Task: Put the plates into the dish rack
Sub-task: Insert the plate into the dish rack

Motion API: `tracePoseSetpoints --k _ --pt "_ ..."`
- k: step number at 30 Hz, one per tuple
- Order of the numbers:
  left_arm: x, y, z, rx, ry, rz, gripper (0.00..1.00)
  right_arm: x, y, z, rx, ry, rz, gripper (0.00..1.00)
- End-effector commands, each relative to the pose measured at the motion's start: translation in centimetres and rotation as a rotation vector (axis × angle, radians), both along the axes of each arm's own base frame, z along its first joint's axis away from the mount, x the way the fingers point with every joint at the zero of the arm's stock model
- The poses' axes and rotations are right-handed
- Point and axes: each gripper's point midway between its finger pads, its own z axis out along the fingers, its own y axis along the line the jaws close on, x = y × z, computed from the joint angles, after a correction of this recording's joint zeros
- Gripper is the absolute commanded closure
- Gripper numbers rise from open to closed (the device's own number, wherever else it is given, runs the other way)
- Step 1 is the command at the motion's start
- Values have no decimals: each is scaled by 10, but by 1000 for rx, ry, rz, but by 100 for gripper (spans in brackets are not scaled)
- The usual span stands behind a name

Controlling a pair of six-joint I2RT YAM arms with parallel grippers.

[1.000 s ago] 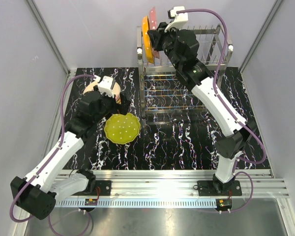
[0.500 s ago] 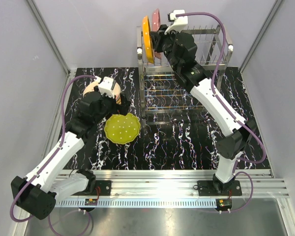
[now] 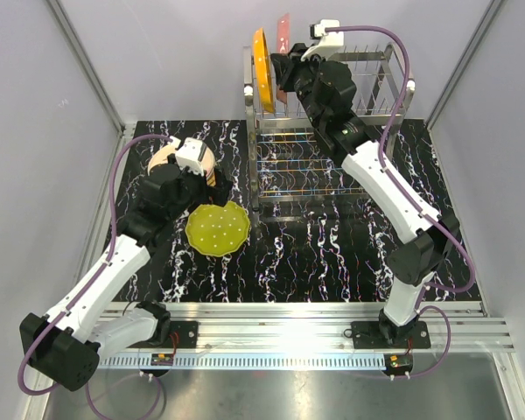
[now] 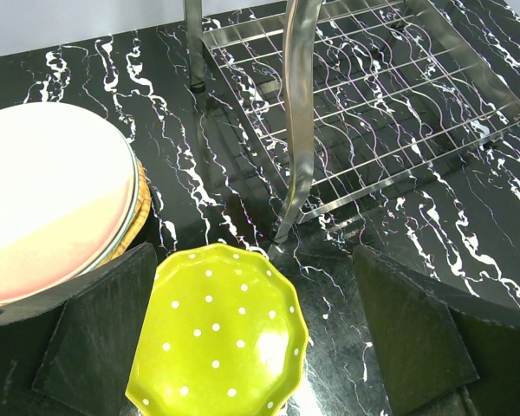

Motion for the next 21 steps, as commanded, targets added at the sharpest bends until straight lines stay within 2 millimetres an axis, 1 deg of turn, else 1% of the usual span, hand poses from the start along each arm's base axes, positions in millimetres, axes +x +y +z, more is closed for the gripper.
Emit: tracePoseSetpoints --k 1,3,5,6,10,15,19,21 --pt "6 2 15 -15 -64 16 1 -45 -20 97 140 -221 55 100" --pt "6 3 16 -15 -64 19 1 -51 -22 108 147 -241 63 100" --pt "6 3 16 -15 -64 18 1 -53 -22 113 150 -251 75 100" --pt "5 3 16 -15 -64 18 1 -57 -22 120 160 -262 82 100" --pt "5 2 15 -15 -63 16 1 -61 -21 125 168 -273 100 100" --pt "5 3 15 -12 -62 17 1 -61 -20 128 168 -279 109 100" --pt "6 2 14 -13 -60 16 1 -52 -23 117 169 -252 96 100" --pt "6 2 14 -13 -58 18 1 -46 -23 104 169 -224 96 100"
